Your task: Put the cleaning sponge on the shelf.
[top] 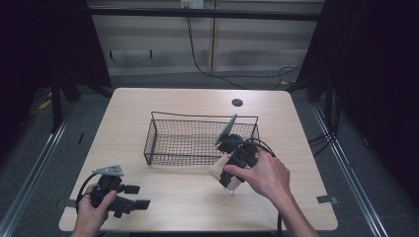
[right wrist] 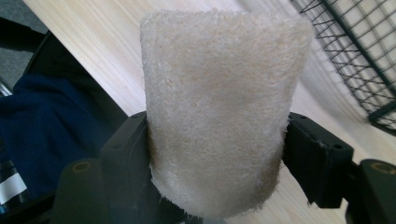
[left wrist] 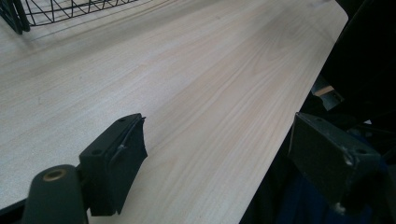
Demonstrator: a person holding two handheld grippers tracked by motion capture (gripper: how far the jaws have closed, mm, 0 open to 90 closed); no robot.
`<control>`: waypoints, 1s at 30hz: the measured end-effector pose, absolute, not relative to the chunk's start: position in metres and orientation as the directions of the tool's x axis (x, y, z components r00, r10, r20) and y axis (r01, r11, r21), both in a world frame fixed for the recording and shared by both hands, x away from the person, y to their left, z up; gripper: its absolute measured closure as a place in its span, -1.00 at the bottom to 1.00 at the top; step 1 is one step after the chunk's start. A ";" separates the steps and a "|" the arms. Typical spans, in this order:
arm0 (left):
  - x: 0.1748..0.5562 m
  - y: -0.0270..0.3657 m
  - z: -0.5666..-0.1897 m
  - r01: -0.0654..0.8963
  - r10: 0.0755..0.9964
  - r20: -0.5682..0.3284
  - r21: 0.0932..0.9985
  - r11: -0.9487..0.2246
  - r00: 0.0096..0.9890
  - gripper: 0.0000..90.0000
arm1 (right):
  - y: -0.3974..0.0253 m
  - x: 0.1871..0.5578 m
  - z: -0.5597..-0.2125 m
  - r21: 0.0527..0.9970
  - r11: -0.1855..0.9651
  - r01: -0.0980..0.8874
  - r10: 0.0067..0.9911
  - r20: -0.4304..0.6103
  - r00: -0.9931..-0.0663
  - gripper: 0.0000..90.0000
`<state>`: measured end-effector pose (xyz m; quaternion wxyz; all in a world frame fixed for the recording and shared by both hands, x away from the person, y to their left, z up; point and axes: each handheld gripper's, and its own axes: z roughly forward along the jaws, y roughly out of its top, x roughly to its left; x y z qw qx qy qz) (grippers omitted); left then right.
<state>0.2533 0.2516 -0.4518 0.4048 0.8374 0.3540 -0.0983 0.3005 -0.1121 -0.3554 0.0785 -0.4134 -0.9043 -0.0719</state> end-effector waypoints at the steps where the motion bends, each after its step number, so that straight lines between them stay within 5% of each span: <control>1: 0.253 0.251 -0.452 0.673 0.512 -0.453 0.610 -0.419 0.729 -0.59 | -0.112 0.301 -0.353 0.067 0.644 0.762 0.739 0.202 -0.643 -0.37; 24: 0.254 0.252 -0.452 0.672 0.509 -0.455 0.609 -0.422 0.731 -0.59 | -0.122 0.330 -0.332 0.072 0.623 0.779 0.736 0.285 -0.614 -0.37; 30: 0.254 0.252 -0.452 0.672 0.510 -0.454 0.609 -0.422 0.731 -0.59 | -0.132 0.345 -0.333 0.068 0.543 0.837 0.787 0.307 -0.535 -0.37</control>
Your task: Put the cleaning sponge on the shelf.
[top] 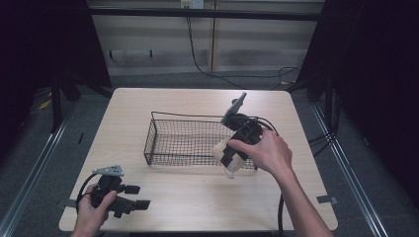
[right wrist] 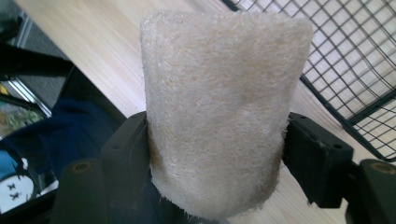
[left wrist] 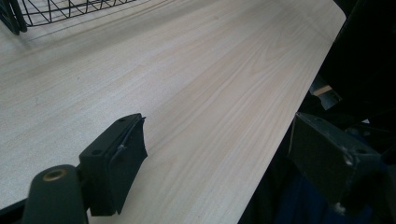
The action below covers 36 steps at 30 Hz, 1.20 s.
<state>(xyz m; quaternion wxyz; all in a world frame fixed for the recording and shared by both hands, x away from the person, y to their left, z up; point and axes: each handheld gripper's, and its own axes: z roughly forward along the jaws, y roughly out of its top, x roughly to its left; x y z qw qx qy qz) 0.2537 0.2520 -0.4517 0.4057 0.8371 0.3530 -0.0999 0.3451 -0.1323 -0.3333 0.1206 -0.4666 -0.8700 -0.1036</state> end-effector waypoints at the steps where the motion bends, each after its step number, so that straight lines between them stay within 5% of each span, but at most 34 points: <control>1: 0.254 0.252 -0.452 0.671 0.509 -0.452 0.610 -0.422 0.732 -0.59 | -0.132 0.345 -0.333 0.068 0.543 0.837 0.787 0.307 -0.535 -0.37; 36: 0.253 0.252 -0.452 0.673 0.509 -0.457 0.611 -0.417 0.730 -0.59 | -0.162 0.389 -0.338 0.085 0.326 0.941 0.886 0.321 -0.336 -0.37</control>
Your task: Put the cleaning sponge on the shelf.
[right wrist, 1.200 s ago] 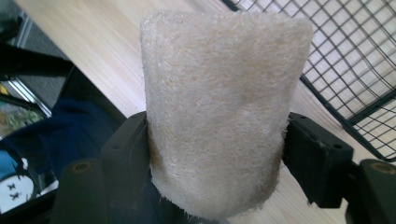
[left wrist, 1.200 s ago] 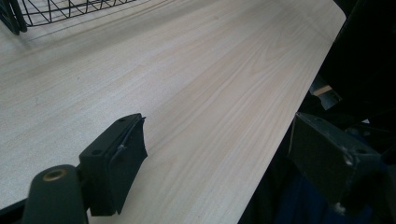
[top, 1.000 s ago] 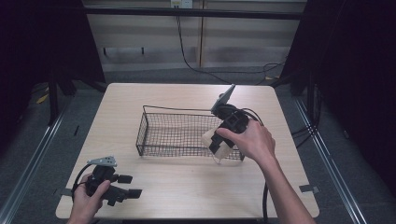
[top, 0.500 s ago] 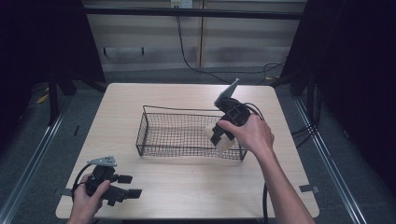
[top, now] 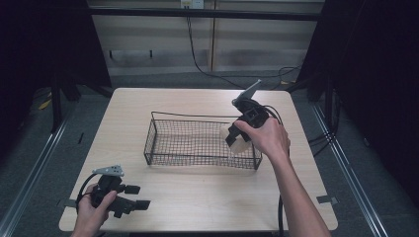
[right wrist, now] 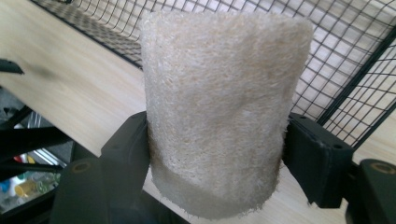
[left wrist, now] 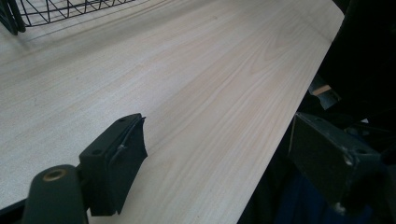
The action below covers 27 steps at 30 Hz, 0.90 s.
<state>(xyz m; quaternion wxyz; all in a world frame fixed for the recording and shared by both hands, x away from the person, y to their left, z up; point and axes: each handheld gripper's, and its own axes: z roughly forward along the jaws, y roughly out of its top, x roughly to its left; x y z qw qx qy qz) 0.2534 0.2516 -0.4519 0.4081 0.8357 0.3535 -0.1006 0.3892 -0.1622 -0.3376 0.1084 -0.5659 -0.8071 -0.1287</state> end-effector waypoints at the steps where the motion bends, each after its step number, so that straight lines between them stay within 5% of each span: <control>1: 0.254 0.252 -0.452 0.672 0.508 -0.455 0.610 -0.420 0.731 -0.59 | -0.163 0.390 -0.338 0.085 0.321 0.943 0.886 0.324 -0.331 -0.37; 27: 0.253 0.252 -0.451 0.671 0.507 -0.456 0.611 -0.419 0.731 -0.59 | -0.178 0.411 -0.359 0.069 0.205 0.976 0.926 0.308 -0.216 -0.37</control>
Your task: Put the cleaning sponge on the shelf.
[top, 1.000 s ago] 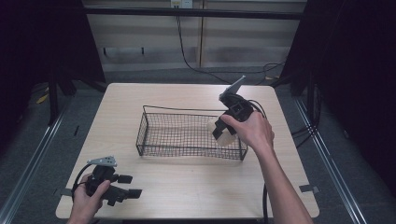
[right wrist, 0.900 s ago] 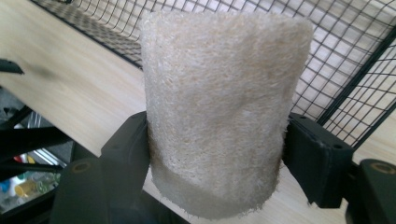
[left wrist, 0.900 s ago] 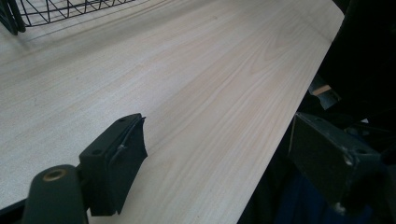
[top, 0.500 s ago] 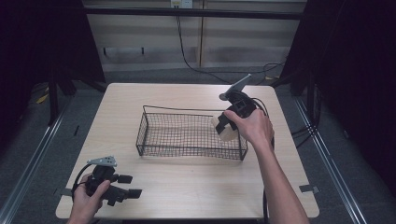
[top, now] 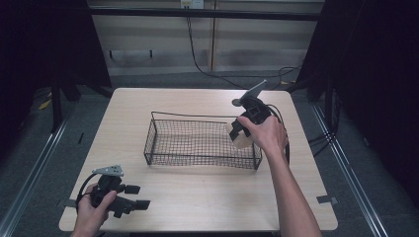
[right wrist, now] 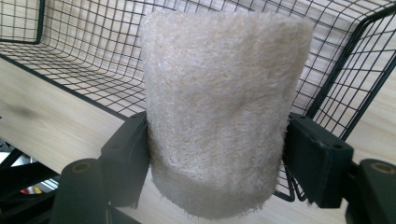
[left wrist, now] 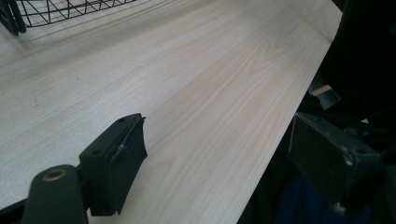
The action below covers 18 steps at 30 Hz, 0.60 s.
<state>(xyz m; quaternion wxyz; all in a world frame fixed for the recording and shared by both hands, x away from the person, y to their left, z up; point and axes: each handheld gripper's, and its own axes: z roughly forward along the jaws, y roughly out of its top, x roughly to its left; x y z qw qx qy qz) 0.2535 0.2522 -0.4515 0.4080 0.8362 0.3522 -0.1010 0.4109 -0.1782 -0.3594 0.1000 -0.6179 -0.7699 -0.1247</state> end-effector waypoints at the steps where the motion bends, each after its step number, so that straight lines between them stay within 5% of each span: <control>1: 0.253 0.252 -0.451 0.673 0.507 -0.458 0.611 -0.417 0.730 -0.59 | -0.179 0.411 -0.362 0.062 0.205 0.977 0.928 0.305 -0.214 -0.38; 18: 0.253 0.252 -0.451 0.674 0.510 -0.457 0.612 -0.414 0.729 -0.59 | -0.190 0.406 -0.395 0.029 0.154 0.988 0.943 0.293 -0.156 -0.38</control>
